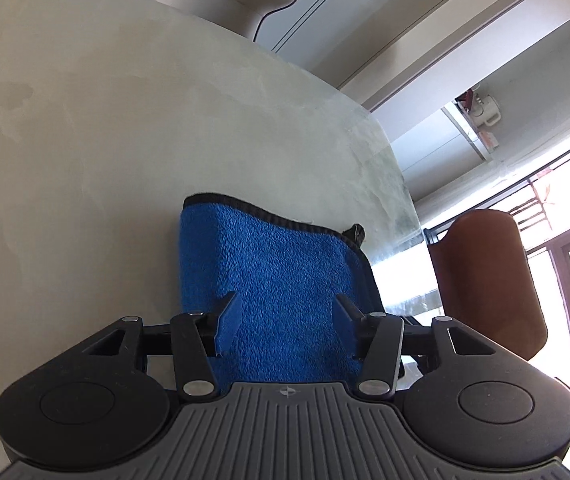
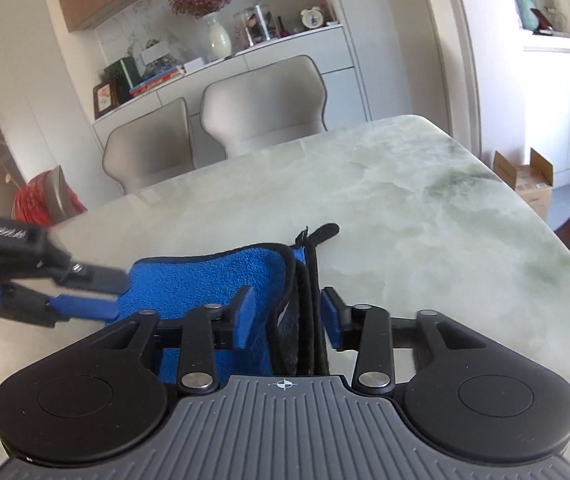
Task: Fold towel
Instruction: 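Lower the folded end onto the towel and open both grippers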
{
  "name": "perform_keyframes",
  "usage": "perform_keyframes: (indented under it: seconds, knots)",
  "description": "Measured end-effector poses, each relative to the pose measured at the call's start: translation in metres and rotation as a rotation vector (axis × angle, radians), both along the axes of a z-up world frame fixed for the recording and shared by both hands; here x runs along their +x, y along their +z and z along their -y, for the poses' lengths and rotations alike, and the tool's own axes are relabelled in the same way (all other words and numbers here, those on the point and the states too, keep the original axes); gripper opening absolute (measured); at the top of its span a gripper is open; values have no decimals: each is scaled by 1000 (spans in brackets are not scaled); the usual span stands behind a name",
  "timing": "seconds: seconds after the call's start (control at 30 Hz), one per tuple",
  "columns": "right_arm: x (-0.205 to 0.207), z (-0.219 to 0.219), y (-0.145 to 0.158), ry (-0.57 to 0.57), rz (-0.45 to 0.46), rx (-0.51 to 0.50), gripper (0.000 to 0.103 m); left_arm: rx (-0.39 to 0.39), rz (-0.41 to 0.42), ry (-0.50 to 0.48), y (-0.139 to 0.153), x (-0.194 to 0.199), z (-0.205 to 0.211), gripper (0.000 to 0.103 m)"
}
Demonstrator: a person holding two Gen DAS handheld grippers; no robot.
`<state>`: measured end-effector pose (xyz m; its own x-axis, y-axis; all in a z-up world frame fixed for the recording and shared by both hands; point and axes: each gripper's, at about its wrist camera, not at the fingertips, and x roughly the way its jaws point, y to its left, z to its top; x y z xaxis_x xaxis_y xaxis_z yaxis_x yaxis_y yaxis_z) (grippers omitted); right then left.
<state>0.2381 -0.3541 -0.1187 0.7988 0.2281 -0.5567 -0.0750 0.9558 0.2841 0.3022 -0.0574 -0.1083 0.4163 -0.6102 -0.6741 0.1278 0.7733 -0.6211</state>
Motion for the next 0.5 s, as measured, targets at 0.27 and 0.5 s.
perform_keyframes:
  seconds: [0.27, 0.5]
  knots:
    - [21, -2, -4, 29, -49, -40, 22, -17, -17, -55, -10, -5, 20, 54]
    - [27, 0, -10, 41, -83, -22, 20, -17, -26, -55, -14, -3, 26, 55]
